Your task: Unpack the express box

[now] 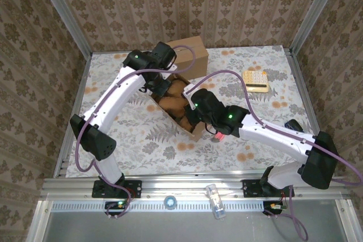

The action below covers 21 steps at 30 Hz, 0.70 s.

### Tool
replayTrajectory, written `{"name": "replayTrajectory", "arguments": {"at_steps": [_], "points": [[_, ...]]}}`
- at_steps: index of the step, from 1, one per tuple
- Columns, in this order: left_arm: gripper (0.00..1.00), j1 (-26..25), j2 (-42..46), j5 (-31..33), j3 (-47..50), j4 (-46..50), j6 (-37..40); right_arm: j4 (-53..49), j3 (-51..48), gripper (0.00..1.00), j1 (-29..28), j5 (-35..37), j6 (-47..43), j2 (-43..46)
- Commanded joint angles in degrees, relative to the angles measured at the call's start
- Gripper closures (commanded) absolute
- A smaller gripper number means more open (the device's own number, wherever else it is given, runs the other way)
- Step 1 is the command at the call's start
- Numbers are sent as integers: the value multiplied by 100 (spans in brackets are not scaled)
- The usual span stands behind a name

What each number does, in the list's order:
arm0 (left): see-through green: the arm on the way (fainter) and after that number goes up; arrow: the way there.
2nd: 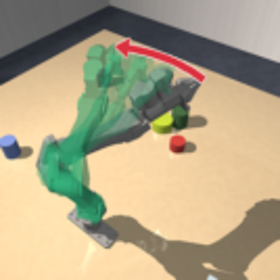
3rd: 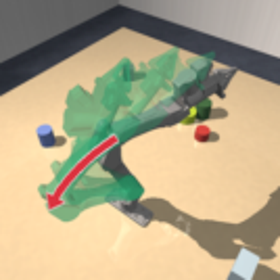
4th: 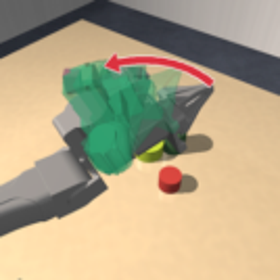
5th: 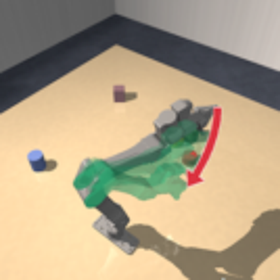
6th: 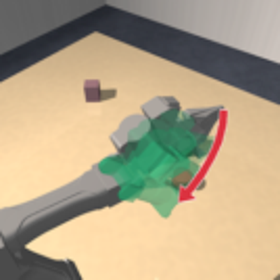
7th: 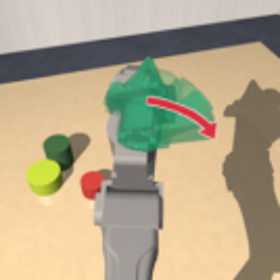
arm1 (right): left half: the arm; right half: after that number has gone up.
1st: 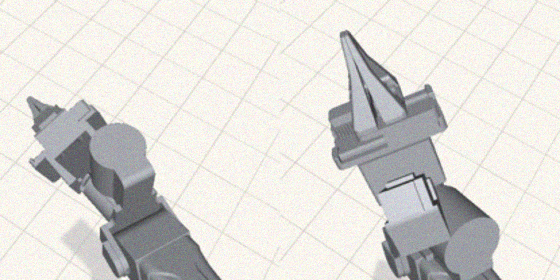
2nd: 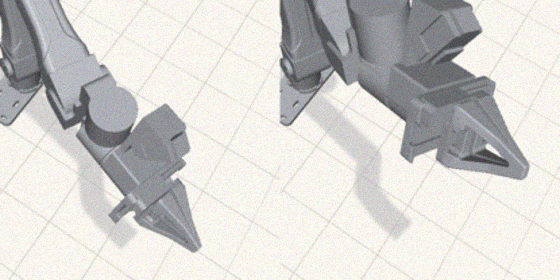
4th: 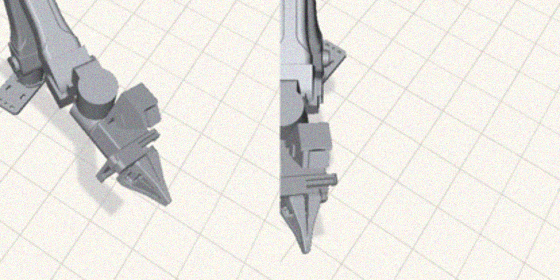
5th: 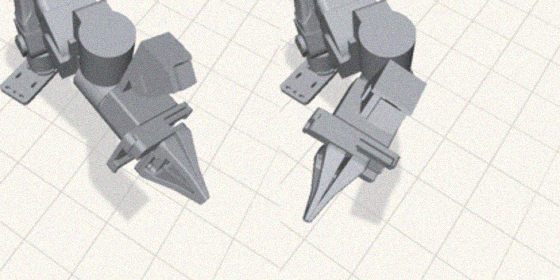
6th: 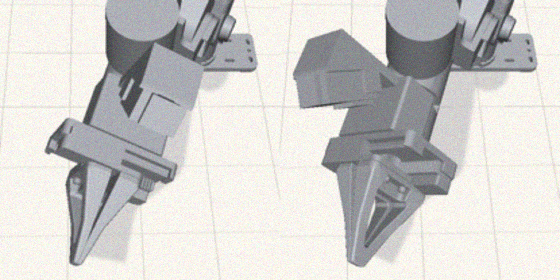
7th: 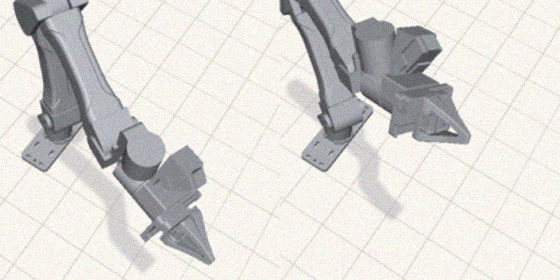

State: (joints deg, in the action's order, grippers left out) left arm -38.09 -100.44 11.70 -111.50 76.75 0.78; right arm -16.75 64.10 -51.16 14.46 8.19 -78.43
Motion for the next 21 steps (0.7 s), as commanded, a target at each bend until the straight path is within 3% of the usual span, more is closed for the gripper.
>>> {"name": "replayTrajectory", "arguments": {"at_steps": [1, 21], "points": [[100, 226, 130, 326, 76, 239, -223, 98, -77, 100, 19, 205, 155, 358], [100, 517, 217, -16, 331, 279, -730, 1286, -784, 100, 27, 92, 298, 1550]]}}
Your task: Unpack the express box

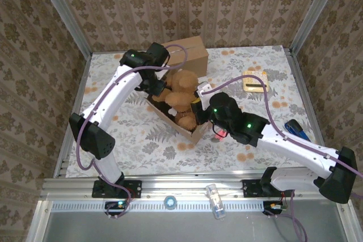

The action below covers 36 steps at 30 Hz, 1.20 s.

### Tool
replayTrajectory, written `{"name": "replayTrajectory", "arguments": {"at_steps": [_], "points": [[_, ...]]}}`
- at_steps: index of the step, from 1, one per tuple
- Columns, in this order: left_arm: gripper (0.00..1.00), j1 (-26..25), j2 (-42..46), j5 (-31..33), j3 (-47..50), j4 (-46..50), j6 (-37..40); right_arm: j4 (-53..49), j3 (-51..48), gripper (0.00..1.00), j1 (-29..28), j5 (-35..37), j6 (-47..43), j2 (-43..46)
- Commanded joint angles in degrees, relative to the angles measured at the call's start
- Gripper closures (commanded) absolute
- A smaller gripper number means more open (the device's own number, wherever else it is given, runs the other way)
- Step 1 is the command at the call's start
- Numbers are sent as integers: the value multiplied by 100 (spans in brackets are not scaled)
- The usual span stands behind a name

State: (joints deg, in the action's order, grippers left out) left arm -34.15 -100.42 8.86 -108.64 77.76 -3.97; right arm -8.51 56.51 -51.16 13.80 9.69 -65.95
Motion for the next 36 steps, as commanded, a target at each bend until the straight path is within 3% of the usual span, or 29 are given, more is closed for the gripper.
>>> {"name": "replayTrajectory", "arguments": {"at_steps": [1, 12, 29, 36], "points": [[100, 137, 220, 262, 45, 202, -284, 486, -21, 100, 42, 158, 141, 356], [100, 486, 366, 173, 62, 440, -676, 276, 297, 100, 269, 394, 216, 835], [100, 1456, 550, -493, 329, 59, -891, -1042, 767, 100, 1330, 474, 646, 1605], [100, 1841, 476, -896, 495, -332, -1079, -1909, 1057, 100, 2030, 377, 750, 1590]]}}
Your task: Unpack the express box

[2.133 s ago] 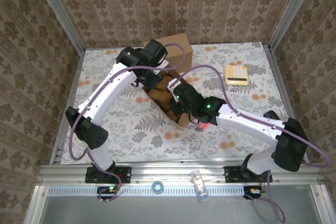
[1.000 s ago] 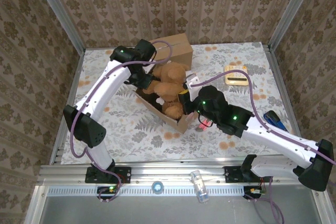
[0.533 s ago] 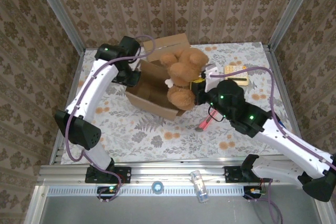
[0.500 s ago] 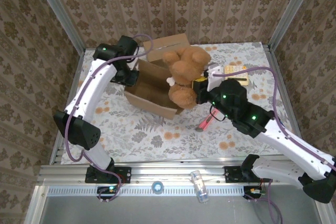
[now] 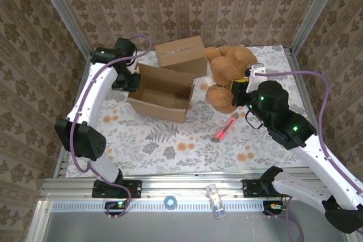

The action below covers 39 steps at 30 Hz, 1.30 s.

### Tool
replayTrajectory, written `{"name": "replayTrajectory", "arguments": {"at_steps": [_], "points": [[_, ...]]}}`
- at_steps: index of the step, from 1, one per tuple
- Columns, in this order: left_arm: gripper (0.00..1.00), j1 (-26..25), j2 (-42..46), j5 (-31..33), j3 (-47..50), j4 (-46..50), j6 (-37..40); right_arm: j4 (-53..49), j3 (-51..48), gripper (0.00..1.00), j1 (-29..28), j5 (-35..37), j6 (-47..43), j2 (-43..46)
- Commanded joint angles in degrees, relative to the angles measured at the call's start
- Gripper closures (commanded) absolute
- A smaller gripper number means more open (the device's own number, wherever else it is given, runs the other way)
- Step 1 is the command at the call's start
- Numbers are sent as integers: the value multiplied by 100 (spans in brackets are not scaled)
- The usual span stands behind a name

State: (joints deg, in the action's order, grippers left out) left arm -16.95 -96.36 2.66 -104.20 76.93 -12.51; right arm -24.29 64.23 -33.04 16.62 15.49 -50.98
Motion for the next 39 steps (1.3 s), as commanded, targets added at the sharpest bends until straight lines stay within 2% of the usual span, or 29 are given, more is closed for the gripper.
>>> {"name": "replayTrajectory", "arguments": {"at_steps": [1, 5, 8, 12, 18, 29, 39], "points": [[100, 130, 43, -348, 55, -293, -233, -417, 299, 100, 364, 32, 200, 96], [100, -9, -49, -645, -53, -368, -278, -735, 318, 100, 951, -273, 309, 88], [100, -217, -126, -672, -263, -302, -280, -1078, 369, 100, 1504, -423, 418, 13], [100, -237, -117, -617, -344, -263, -317, -1551, 427, 100, 2321, -763, 567, -203], [100, -265, 162, -756, -274, -380, -436, -2458, 296, 100, 3243, -726, 409, -892], [100, -291, 334, -935, -170, -548, -453, -2221, -762, 100, 3453, -502, 302, -1964], [100, -309, 482, -1004, -50, -614, -471, -1996, -986, 100, 3453, -300, 110, -3212]]}}
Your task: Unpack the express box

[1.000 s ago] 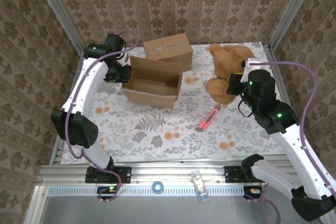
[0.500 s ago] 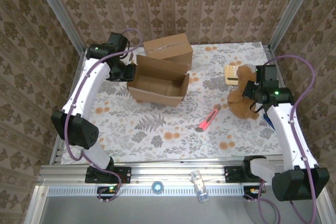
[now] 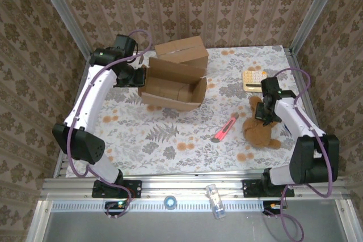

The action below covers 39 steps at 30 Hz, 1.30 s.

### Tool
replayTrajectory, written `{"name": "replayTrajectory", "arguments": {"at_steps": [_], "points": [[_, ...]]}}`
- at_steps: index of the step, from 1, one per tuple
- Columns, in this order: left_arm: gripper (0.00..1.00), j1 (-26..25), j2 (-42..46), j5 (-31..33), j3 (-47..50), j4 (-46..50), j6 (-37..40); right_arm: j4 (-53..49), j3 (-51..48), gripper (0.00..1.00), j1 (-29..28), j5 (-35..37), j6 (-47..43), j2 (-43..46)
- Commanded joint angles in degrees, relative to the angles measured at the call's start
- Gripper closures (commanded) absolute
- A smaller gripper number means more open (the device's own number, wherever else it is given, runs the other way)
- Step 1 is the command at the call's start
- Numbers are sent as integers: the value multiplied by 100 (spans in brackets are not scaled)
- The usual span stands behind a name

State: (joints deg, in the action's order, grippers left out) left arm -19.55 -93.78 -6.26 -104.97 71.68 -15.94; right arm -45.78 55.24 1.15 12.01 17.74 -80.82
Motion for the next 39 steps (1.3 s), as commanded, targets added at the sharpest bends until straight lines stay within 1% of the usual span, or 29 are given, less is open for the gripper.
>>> {"name": "replayTrajectory", "arguments": {"at_steps": [1, 3, 4, 7, 9, 10, 11, 12, 14, 19, 22, 25, 29, 32, 36, 39], "points": [[100, -57, 228, -119, 20, -89, -126, 182, -97, 100, 32, 137, -108, -301], [100, -66, 237, -130, 11, -84, -132, 184, -88, 99, 34, 116, -104, -396], [100, -74, 231, -132, 9, -78, -129, 162, -67, 91, 34, 101, -104, -423], [100, -86, 242, -130, 16, -69, -128, 123, -40, 64, 32, 35, -104, -306], [100, -101, 251, -136, 33, -75, -128, 77, 9, 35, 23, -39, -105, -134], [100, -107, 257, -137, 41, -84, -127, 29, 58, 23, 26, -85, -109, -22], [100, -110, 261, -136, 54, -93, -136, -26, 105, 15, 19, -140, -120, 64], [100, -119, 268, -130, 55, -98, -137, -88, 168, 10, 17, -199, -130, 270], [100, -127, 268, -135, 64, -109, -141, -253, 330, 6, -17, -331, -140, 578], [100, -172, 271, -148, 64, -126, -154, -691, 878, 1, -214, -654, -90, 1324], [100, -195, 263, -140, 55, -135, -159, -775, 1247, 0, -528, -1135, 1, 1640], [100, -211, 261, -141, 72, -152, -162, -656, 1561, 0, -1035, -1532, 220, 1771], [100, -241, 270, -130, 96, -167, -180, -348, 1910, 0, -1902, -1684, 576, 1557], [100, -252, 283, -129, 106, -181, -190, 26, 2015, 0, -2363, -1680, 894, 1222], [100, -272, 306, -135, 133, -207, -205, 457, 2051, 0, -2648, -1556, 1293, 702], [100, -291, 309, -147, 134, -215, -203, 710, 2064, 3, -2724, -1455, 1498, 303]]}}
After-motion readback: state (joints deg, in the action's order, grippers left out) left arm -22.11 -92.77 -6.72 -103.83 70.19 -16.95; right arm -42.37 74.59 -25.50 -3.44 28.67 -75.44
